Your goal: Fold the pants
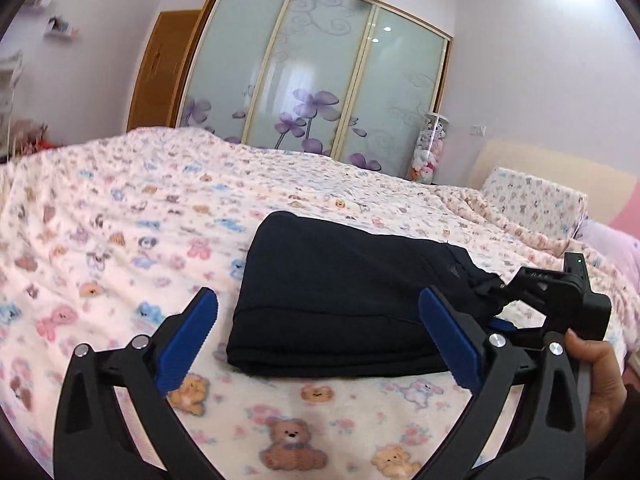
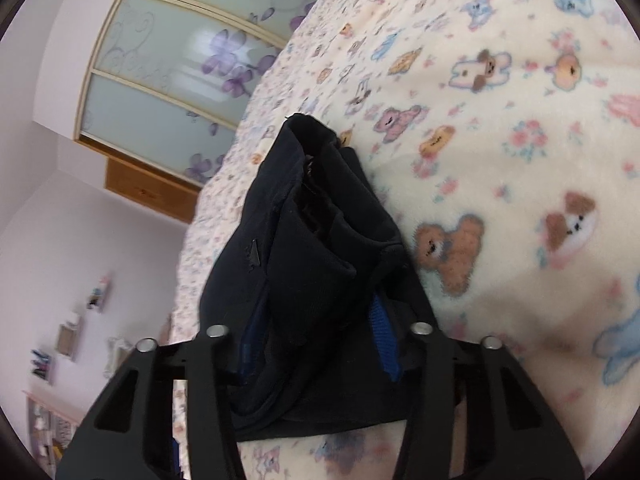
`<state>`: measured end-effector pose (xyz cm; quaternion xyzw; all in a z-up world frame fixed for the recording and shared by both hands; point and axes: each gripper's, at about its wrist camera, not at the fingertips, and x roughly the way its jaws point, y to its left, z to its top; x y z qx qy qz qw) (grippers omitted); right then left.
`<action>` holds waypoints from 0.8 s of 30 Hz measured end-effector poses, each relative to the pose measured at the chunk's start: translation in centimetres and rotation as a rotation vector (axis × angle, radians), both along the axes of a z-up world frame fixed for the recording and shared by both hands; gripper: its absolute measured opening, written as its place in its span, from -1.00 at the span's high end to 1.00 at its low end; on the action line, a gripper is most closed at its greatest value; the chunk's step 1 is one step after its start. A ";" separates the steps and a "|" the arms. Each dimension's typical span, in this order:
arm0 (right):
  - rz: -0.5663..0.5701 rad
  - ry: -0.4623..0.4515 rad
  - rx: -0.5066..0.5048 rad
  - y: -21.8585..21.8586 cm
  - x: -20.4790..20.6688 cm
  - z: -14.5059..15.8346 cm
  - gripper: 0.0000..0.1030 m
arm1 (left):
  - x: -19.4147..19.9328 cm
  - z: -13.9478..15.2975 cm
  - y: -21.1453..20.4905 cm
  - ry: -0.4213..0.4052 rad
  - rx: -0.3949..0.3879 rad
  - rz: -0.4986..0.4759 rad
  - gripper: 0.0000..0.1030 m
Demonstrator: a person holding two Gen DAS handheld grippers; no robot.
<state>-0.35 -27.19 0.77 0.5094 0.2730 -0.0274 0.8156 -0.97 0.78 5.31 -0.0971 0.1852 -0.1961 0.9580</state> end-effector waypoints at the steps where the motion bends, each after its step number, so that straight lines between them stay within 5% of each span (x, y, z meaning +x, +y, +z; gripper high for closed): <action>1: -0.008 -0.008 0.013 0.1 -0.1 0.0 0.29 | 0.1 -0.1 0.2 0.006 -0.011 -0.008 -0.96; 11: -0.016 -0.116 0.083 3.2 -3.5 3.5 0.44 | 0.1 -1.2 2.0 0.046 -0.077 -0.003 -0.96; 19: -0.063 -0.040 0.060 2.2 -5.0 -2.0 0.48 | 0.3 -1.4 2.3 0.061 -0.083 0.009 -0.96; 22: -0.002 -0.041 0.057 1.7 -5.1 -1.2 0.18 | 0.6 -1.6 2.5 0.079 -0.094 0.011 -0.96; 24: 0.016 -0.054 0.043 1.3 -6.0 -0.3 -0.23 | 0.9 -1.4 2.7 0.104 -0.097 0.011 -0.96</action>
